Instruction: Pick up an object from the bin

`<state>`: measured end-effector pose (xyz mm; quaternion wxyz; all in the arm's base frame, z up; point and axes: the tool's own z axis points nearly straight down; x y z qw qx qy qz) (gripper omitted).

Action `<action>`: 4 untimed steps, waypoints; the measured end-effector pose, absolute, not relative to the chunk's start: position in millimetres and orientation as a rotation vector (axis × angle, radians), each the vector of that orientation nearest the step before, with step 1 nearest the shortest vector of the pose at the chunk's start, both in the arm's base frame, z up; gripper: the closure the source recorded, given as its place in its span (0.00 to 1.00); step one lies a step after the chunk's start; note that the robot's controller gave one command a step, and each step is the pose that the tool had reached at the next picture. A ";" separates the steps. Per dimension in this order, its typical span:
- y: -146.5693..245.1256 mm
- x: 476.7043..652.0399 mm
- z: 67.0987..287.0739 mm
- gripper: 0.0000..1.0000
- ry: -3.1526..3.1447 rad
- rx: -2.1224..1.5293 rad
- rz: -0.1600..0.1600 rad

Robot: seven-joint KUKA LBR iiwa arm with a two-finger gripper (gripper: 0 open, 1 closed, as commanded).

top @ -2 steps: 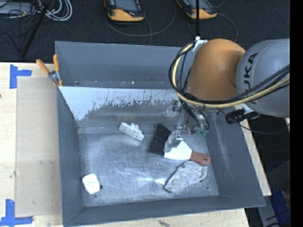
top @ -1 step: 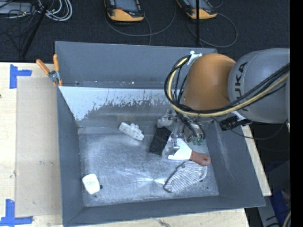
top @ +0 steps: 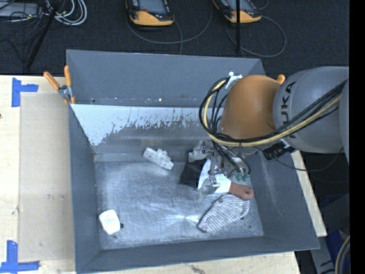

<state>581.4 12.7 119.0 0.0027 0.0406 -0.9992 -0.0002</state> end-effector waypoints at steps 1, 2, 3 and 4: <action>2.5 592.6 88.6 1.00 -3.117 -0.378 -0.002; 2.5 592.6 88.6 1.00 -3.117 -0.378 -0.002; 1.9 586.4 123.2 1.00 -3.108 -0.404 0.000; 1.2 587.6 166.2 1.00 -3.114 -0.412 -0.001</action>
Offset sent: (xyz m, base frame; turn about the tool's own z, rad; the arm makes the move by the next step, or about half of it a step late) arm 0.0000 0.0000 0.0000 0.0000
